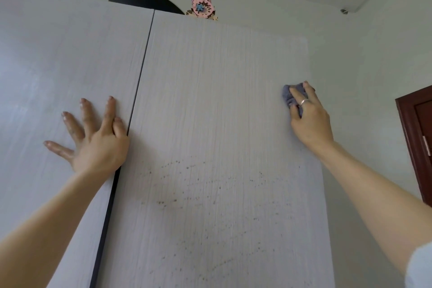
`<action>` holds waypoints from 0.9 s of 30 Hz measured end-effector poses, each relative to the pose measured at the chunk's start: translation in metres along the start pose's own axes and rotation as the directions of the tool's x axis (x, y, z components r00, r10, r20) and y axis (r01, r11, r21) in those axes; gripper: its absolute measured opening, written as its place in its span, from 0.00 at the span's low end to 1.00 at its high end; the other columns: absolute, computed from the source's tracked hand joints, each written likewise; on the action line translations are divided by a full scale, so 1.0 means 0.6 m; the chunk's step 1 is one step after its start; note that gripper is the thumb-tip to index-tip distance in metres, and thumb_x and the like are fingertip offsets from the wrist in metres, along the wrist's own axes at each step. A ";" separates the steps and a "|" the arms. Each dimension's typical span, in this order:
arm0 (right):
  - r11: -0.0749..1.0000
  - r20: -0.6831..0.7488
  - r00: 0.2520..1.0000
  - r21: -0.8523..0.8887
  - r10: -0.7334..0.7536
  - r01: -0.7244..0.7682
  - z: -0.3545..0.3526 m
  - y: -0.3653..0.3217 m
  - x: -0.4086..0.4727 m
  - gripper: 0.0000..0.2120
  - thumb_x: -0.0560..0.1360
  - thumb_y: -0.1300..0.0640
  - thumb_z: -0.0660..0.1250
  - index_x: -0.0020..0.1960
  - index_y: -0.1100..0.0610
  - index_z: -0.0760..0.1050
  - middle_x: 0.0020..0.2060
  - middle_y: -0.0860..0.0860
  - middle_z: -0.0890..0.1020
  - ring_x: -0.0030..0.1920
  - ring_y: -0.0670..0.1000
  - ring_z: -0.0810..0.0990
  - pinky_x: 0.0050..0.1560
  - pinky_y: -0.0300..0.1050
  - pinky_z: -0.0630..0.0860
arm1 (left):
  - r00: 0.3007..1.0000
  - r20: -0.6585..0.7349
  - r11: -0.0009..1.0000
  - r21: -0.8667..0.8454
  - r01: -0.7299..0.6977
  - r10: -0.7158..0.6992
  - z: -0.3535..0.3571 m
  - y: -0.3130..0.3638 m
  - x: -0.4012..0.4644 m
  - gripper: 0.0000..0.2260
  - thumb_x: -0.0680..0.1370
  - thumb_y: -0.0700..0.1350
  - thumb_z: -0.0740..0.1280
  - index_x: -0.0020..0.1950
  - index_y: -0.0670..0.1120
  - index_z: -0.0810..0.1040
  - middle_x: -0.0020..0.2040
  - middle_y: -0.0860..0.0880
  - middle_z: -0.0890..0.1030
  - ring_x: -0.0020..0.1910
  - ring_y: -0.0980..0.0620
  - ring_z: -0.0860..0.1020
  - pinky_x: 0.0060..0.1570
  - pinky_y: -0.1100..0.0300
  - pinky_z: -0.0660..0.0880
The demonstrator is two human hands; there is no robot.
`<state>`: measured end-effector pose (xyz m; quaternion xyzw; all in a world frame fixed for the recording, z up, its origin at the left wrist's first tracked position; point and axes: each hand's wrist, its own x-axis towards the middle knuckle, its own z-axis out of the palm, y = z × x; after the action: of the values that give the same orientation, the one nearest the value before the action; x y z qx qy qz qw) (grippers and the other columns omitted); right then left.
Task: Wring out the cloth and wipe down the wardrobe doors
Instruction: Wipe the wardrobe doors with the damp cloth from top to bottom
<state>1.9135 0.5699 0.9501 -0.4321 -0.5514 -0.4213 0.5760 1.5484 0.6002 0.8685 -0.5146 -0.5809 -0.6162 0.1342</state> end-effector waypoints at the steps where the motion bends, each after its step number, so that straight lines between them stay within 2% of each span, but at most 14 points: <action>1: 1.000 -0.020 1.000 0.008 -0.007 0.007 0.001 0.004 -0.032 0.19 0.79 0.61 0.58 0.70 0.57 0.68 0.74 0.53 0.59 0.73 0.53 0.60 0.67 0.46 0.62 | 1.000 0.009 1.000 0.000 -0.006 0.006 0.000 -0.002 -0.002 0.23 0.80 0.55 0.43 0.75 0.65 0.43 0.77 0.52 0.38 0.75 0.46 0.34 0.66 0.32 0.33; 4: 0.999 -0.058 0.998 0.030 -0.032 0.034 0.003 0.013 -0.148 0.18 0.78 0.60 0.59 0.67 0.59 0.72 0.73 0.55 0.63 0.72 0.54 0.62 0.67 0.46 0.64 | 0.999 0.036 1.000 0.004 -0.017 0.017 -0.002 -0.009 -0.012 0.23 0.80 0.54 0.44 0.75 0.65 0.43 0.77 0.52 0.37 0.75 0.46 0.34 0.66 0.32 0.33; 6: 0.997 -0.027 0.997 0.010 -0.079 0.079 0.005 0.017 -0.211 0.19 0.77 0.58 0.58 0.66 0.60 0.73 0.72 0.57 0.65 0.71 0.55 0.65 0.65 0.48 0.66 | 0.999 0.048 1.000 0.000 -0.016 0.016 -0.005 -0.012 -0.020 0.23 0.80 0.53 0.44 0.75 0.64 0.43 0.77 0.51 0.38 0.75 0.46 0.34 0.66 0.32 0.33; 9: 0.989 0.038 0.989 -0.038 -0.141 0.142 -0.010 0.029 -0.199 0.18 0.76 0.61 0.59 0.66 0.60 0.73 0.71 0.57 0.67 0.69 0.55 0.67 0.63 0.47 0.67 | 0.998 0.053 0.999 -0.016 -0.028 0.029 -0.007 -0.011 -0.025 0.23 0.80 0.53 0.44 0.75 0.64 0.44 0.77 0.51 0.38 0.75 0.46 0.34 0.66 0.33 0.33; 11: 0.996 0.041 0.997 -0.058 -0.066 0.069 -0.019 0.032 -0.139 0.18 0.78 0.64 0.60 0.68 0.59 0.71 0.72 0.56 0.64 0.71 0.55 0.65 0.65 0.46 0.65 | 0.997 0.060 0.999 -0.014 -0.039 0.039 -0.009 -0.014 -0.026 0.23 0.80 0.53 0.44 0.75 0.64 0.44 0.77 0.52 0.38 0.75 0.46 0.34 0.67 0.33 0.33; 14: 0.990 0.069 0.988 -0.020 0.141 -0.140 -0.026 0.024 -0.068 0.21 0.79 0.63 0.58 0.71 0.58 0.67 0.75 0.54 0.58 0.73 0.53 0.61 0.67 0.44 0.61 | 0.996 0.066 0.998 0.002 -0.058 0.057 -0.008 -0.025 -0.031 0.23 0.81 0.53 0.45 0.75 0.64 0.44 0.77 0.52 0.37 0.75 0.47 0.34 0.67 0.34 0.33; 16: 0.988 0.015 0.988 0.000 0.154 -0.154 -0.015 0.017 -0.083 0.20 0.79 0.63 0.58 0.71 0.57 0.67 0.75 0.54 0.58 0.73 0.54 0.60 0.67 0.45 0.62 | 0.995 0.071 0.998 0.014 -0.067 0.066 -0.008 -0.032 -0.034 0.22 0.81 0.53 0.45 0.75 0.65 0.44 0.77 0.53 0.38 0.75 0.48 0.34 0.67 0.35 0.33; 20: 0.999 -0.118 0.992 -0.004 0.036 -0.037 0.008 0.025 -0.227 0.19 0.78 0.59 0.56 0.67 0.60 0.72 0.72 0.58 0.64 0.71 0.57 0.64 0.66 0.45 0.65 | 0.994 0.087 0.997 0.025 -0.074 0.072 -0.008 -0.044 -0.043 0.22 0.81 0.53 0.45 0.74 0.67 0.44 0.77 0.54 0.38 0.75 0.48 0.35 0.68 0.34 0.33; 24: 0.967 0.002 0.971 -0.091 -0.237 0.237 -0.001 0.039 -0.365 0.18 0.79 0.57 0.54 0.66 0.60 0.73 0.70 0.58 0.67 0.69 0.57 0.67 0.63 0.48 0.70 | 0.994 0.094 0.998 0.031 -0.060 0.057 -0.005 -0.047 -0.057 0.22 0.81 0.53 0.45 0.73 0.68 0.43 0.77 0.54 0.38 0.75 0.47 0.35 0.67 0.32 0.34; 27: 0.955 0.022 0.960 -0.104 -0.278 0.279 -0.008 0.046 -0.358 0.18 0.80 0.57 0.53 0.65 0.59 0.74 0.68 0.58 0.69 0.67 0.58 0.70 0.59 0.49 0.74 | 0.994 0.096 0.998 0.027 -0.056 0.054 -0.003 -0.047 -0.061 0.22 0.81 0.53 0.45 0.73 0.68 0.42 0.77 0.53 0.38 0.75 0.47 0.34 0.66 0.32 0.34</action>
<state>1.9332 0.5747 0.7346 -0.3817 -0.5857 -0.5254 0.4851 1.5421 0.5908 0.8239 -0.5570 -0.5814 -0.5785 0.1310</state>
